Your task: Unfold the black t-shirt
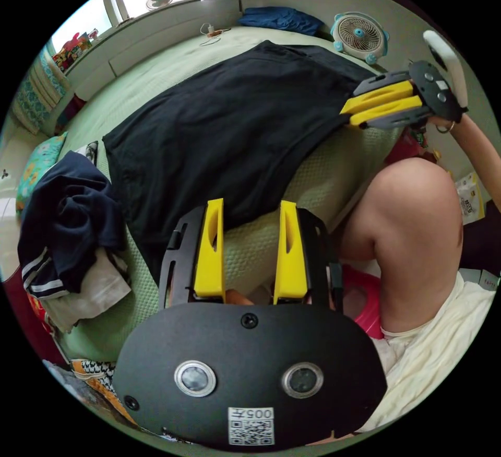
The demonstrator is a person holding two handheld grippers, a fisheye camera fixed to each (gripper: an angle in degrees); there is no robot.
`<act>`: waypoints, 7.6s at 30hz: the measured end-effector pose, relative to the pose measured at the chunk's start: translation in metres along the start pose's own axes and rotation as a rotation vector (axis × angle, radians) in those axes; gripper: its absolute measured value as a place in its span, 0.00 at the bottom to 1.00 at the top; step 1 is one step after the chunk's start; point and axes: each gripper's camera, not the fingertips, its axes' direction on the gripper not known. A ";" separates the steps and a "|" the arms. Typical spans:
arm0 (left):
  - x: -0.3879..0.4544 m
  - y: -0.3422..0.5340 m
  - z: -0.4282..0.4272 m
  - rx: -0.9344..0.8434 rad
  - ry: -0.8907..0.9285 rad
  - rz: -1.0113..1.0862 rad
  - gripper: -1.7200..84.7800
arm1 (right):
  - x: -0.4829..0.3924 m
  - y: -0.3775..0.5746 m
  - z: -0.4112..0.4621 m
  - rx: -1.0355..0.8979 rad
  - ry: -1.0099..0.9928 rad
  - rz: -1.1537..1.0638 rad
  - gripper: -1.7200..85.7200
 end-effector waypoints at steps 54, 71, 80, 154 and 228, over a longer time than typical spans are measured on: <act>-0.116 -0.254 -0.109 0.185 -0.138 -0.083 0.08 | 0.141 0.018 0.007 0.125 0.277 0.304 0.00; -0.308 -0.438 -0.054 0.312 -0.286 -0.388 0.08 | 0.444 -0.193 0.077 0.109 0.372 0.698 0.00; -0.314 -0.379 0.022 0.185 -0.402 -0.462 0.12 | 0.433 -0.147 0.202 -0.160 0.271 0.634 0.10; -0.081 -0.049 -0.064 0.146 -0.033 -0.445 0.14 | 0.109 0.082 -0.013 0.036 0.059 0.644 0.15; 0.011 -0.212 -0.265 0.031 -0.329 -0.471 0.01 | 0.117 0.006 -0.075 -0.207 -0.043 0.982 0.02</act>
